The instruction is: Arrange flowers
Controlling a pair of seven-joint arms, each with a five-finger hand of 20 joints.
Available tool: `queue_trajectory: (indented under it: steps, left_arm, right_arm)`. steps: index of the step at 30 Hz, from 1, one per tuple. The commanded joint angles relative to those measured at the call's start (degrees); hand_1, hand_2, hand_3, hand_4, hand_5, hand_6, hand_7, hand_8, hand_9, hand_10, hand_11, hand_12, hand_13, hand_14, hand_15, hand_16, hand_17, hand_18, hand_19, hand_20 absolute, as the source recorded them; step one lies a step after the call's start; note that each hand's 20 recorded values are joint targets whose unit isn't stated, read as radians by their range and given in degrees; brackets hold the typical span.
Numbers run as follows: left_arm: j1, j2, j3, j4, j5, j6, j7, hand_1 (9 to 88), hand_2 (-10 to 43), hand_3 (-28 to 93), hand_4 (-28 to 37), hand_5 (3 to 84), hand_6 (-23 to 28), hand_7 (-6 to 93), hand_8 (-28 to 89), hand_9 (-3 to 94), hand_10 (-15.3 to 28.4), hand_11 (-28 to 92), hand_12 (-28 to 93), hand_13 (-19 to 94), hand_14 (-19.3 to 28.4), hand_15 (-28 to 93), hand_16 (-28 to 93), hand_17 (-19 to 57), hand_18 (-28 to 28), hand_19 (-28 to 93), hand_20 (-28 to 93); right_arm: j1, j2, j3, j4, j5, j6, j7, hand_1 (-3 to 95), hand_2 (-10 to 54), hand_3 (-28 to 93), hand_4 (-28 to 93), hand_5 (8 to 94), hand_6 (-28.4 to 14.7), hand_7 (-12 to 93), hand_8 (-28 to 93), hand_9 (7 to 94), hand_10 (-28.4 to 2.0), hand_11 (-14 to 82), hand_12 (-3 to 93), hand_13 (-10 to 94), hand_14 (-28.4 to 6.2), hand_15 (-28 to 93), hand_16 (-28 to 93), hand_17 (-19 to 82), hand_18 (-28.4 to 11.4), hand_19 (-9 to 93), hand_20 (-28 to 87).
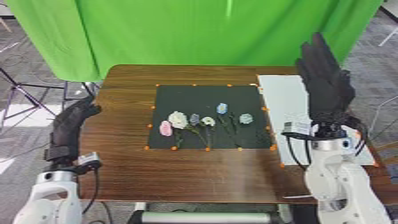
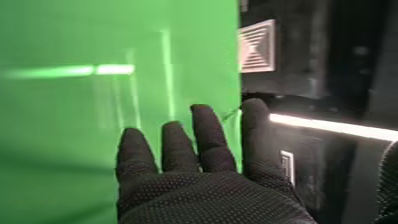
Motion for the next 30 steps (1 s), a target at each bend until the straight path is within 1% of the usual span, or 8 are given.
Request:
queue_trajectory:
  steps: [1, 4, 9, 11, 14, 18, 25, 30]
  left_arm:
    - [1.8, -5.22, -0.43, -3.93, 2.64, 2.57, 2.22, 15.8, 6.2, 63, -28.3, 33.3, -1.5, 11.7, -11, 47.2, 12.4, 15, 6, 27, 10.4, 7, -5, 4.2, 8.0, 4, 12]
    - [2.9, -6.10, -1.94, -4.97, 3.39, 0.32, 1.11, 14.8, 5.1, 64, -28.3, 32.3, -1.8, 11.5, -11, 45.0, 12.7, 15, 6, 27, 10.2, 7, -5, 4.0, 8.0, 4, 12]
    - [4.2, -8.63, -6.05, -7.38, 10.26, -11.22, -4.93, 14.2, 4.2, 65, -28.3, 30.8, -1.3, 10.8, -10, 44.4, 13.2, 15, 7, 28, 12.0, 7, -4, 3.5, 8.8, 3, 11]
    - [4.6, -9.31, -6.45, -7.86, 13.08, -13.47, -5.37, 15.1, 4.2, 64, -28.3, 31.9, -0.6, 10.3, -10, 45.7, 13.7, 15, 8, 29, 13.3, 7, -4, 3.2, 9.6, 4, 11]
    - [4.3, -10.15, -6.68, -7.86, 13.16, -17.01, -6.63, 16.1, 4.2, 63, -28.3, 35.4, 0.9, 9.7, -9, 45.8, 13.8, 15, 8, 29, 13.5, 7, -4, 2.9, 10.1, 4, 11]
    - [3.2, -10.89, -5.92, -7.23, 13.53, -17.41, -6.88, 17.4, 4.6, 62, -28.3, 41.0, 2.7, 10.2, -8, 48.9, 14.4, 16, 9, 32, 14.9, 8, -3, 3.0, 10.4, 4, 11]
    - [1.0, -11.54, -4.99, -6.37, 14.16, -20.11, -6.32, 21.2, 5.0, 63, -28.2, 44.9, 3.8, 11.3, -8, 50.4, 14.5, 18, 9, 38, 17.0, 11, -2, 8.6, 14.2, 17, 18]
    - [0.0, -11.46, -4.02, -5.66, 13.55, -19.21, -5.95, 21.8, 4.8, 63, -27.5, 46.0, 3.8, 11.9, -8, 51.1, 14.6, 19, 10, 39, 17.6, 11, -1, 8.1, 14.7, 18, 18]
  right_arm:
    - [-4.2, -4.2, -1.0, 0.1, 5.3, -0.1, 2.4, -2.5, 5.4, 67, -21, 29.5, 0.4, 2, -6, 28.9, -13.2, 0.9, 7.3, 17, -9.6, -6, 13, 6, -10.9, 0, 19]
    - [-4.3, -4.2, -1.3, -0.2, 4.6, 0.2, 2.2, -2.6, 5.3, 68, -21, 30.4, 0.5, 2, -6, 29.8, -13.1, 1.2, 7.4, 18, -9.5, -5, 13, 6, -10.9, 0, 20]
    - [-4.3, -4.6, 0.6, -0.4, 2.1, -6.6, 5.3, -1.0, 4.5, 69, -20, 40.9, 2.3, 5, -7, 35.0, -12.6, 2.9, 8.3, 20, -10.6, -1, 12, 8, -12.7, 0, 21]
    - [-4.2, -4.6, 0.3, -0.3, 0.9, -8.7, 6.1, 0.2, 4.2, 69, -19, 46.4, 2.6, 7, -8, 38.1, -13.1, 3.8, 8.8, 22, -11.6, 1, 11, 10, -13.7, 0, 22]
    - [-3.9, -5.1, 0.6, 0.0, 0.2, -13.2, 9.3, 1.4, 4.2, 68, -19, 47.4, 2.5, 7, -8, 39.0, -13.5, 3.9, 9.0, 23, -12.8, 3, 10, 11, -14.5, 0, 22]
    - [-2.7, -4.5, 1.9, -0.2, -3.6, -21.1, 15.8, 3.5, 4.5, 68, -18, 48.6, 0.5, 5, -8, 43.4, -14.3, 4.9, 9.3, 29, -13.9, 7, 11, 13, -16.0, 2, 23]
    - [-1.3, -4.0, 0.3, 0.3, -6.7, -19.9, 16.2, 6.0, 4.9, 68, -17, 50.0, -1.0, 6, -7, 45.3, -14.9, 5.3, 9.7, 31, -14.8, 9, 10, 14, -16.0, 2, 24]
    - [-1.2, -3.8, 0.1, 0.4, -7.0, -19.5, 15.7, 6.3, 4.9, 68, -16, 50.3, -1.0, 6, -7, 45.3, -14.9, 5.4, 10.1, 31, -15.1, 9, 9, 15, -15.8, 2, 24]
